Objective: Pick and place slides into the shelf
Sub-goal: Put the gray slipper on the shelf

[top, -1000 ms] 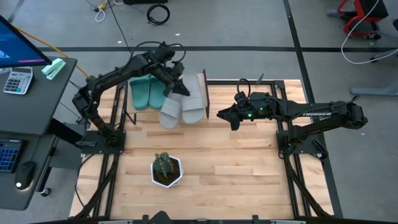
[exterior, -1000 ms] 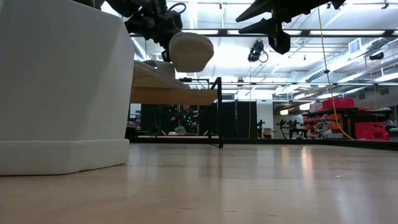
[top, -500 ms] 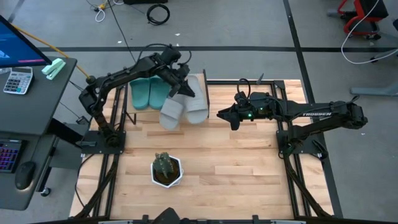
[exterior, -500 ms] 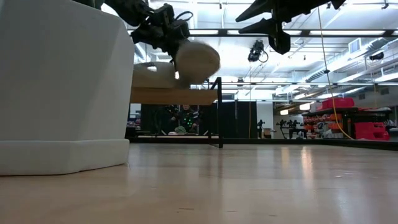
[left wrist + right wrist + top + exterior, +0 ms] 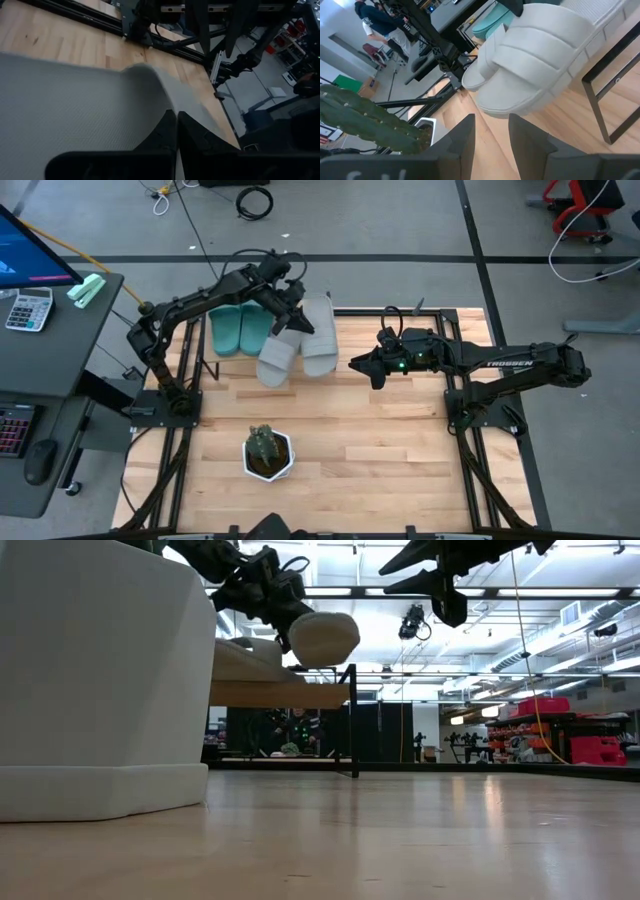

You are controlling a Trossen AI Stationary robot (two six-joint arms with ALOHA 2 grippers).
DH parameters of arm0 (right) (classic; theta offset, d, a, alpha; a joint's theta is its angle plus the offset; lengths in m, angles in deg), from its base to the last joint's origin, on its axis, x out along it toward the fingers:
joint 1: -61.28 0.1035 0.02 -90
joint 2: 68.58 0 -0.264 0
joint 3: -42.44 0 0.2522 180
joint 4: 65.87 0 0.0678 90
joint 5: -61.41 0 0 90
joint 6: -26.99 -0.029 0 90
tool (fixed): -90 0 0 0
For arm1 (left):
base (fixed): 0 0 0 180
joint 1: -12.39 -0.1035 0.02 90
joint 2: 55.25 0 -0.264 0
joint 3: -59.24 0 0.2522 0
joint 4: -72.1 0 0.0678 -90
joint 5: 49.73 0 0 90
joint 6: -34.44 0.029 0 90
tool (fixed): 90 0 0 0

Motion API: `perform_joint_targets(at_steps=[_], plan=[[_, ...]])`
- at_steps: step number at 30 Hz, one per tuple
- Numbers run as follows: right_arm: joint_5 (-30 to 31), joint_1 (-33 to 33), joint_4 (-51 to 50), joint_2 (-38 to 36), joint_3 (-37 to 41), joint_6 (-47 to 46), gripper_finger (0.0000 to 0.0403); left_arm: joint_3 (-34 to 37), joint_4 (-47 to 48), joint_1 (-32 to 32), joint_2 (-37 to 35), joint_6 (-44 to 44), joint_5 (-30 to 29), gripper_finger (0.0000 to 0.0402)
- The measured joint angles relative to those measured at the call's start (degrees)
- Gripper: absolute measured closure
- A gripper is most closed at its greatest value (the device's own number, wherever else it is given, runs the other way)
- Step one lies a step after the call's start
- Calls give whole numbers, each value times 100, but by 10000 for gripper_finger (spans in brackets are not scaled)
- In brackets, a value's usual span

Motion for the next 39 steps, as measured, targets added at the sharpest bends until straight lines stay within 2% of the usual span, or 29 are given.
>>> perform_joint_targets(at_steps=[12, 26, 39], plan=[[0, 0, 0, 0, 0, 0, 286, 0, -9, 106, -4, 229, 917, 396], [70, 0, -2, 0, 0, -140, 286, 2, -106, 77, 94, 941, 1038, 397], [231, 0, -20, 0, 0, -253, 286, 2, -169, -227, 192, 1342, 1562, 397]])
